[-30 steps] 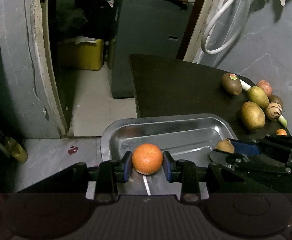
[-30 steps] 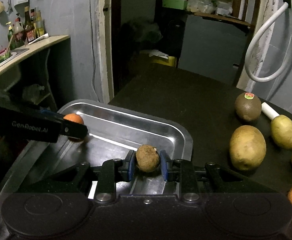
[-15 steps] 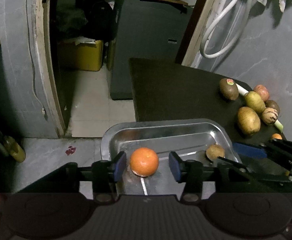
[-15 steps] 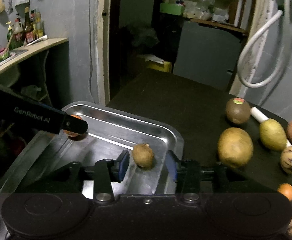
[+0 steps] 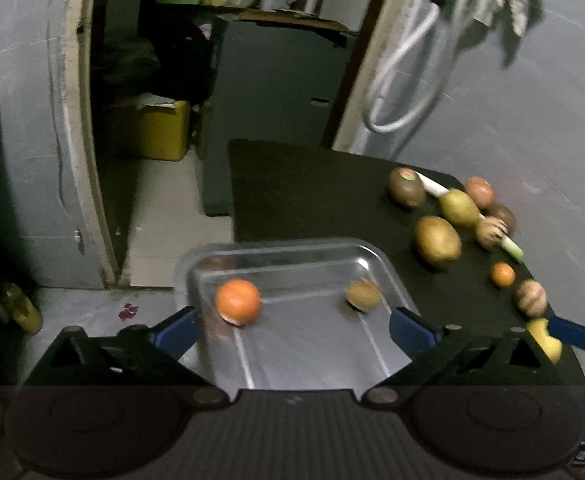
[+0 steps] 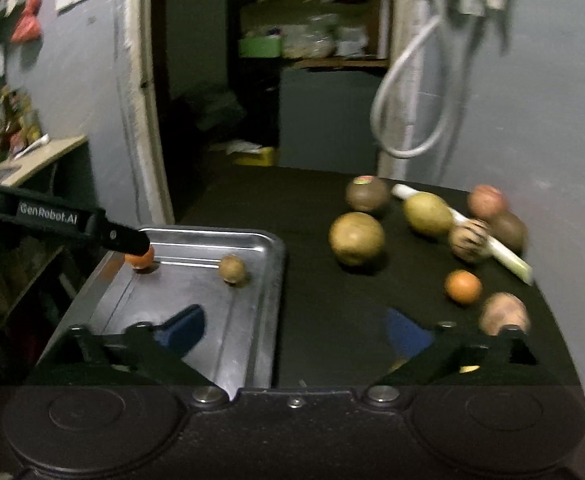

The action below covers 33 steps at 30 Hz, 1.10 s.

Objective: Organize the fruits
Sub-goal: 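Grasp the orange with the left gripper while the right gripper carries the kiwi to the tray, then release the orange and kiwi into the metal tray with both grippers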

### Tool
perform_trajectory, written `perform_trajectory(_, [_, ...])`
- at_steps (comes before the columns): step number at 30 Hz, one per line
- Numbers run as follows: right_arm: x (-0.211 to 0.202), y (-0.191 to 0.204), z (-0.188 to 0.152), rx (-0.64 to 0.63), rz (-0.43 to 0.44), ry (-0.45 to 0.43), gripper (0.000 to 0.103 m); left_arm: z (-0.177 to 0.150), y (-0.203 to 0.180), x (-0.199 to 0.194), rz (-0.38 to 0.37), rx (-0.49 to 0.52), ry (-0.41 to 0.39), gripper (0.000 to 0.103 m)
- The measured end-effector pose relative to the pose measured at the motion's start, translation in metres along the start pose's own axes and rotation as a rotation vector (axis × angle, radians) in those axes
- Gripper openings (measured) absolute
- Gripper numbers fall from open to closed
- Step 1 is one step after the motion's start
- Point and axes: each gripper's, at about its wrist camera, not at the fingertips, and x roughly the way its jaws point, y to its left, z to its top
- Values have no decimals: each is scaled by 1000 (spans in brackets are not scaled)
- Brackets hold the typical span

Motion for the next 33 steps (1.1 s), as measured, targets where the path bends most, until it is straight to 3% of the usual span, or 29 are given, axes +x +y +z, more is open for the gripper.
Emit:
perform_trajectory(8, [-56, -27, -42, 67, -120, 29, 102, -21, -49, -5, -101, 130, 58, 102])
perform_trajectory(13, [-77, -47, -75, 67, -209, 93, 102, -32, -82, 1, -157, 229, 103, 102])
perform_trajectory(21, [-99, -74, -116, 106, -283, 191, 102, -44, -119, 13, -201, 371, 166, 102])
perform_trajectory(33, [-111, -109, -113, -22, -315, 251, 102, -54, -169, 30, -240, 660, 182, 102])
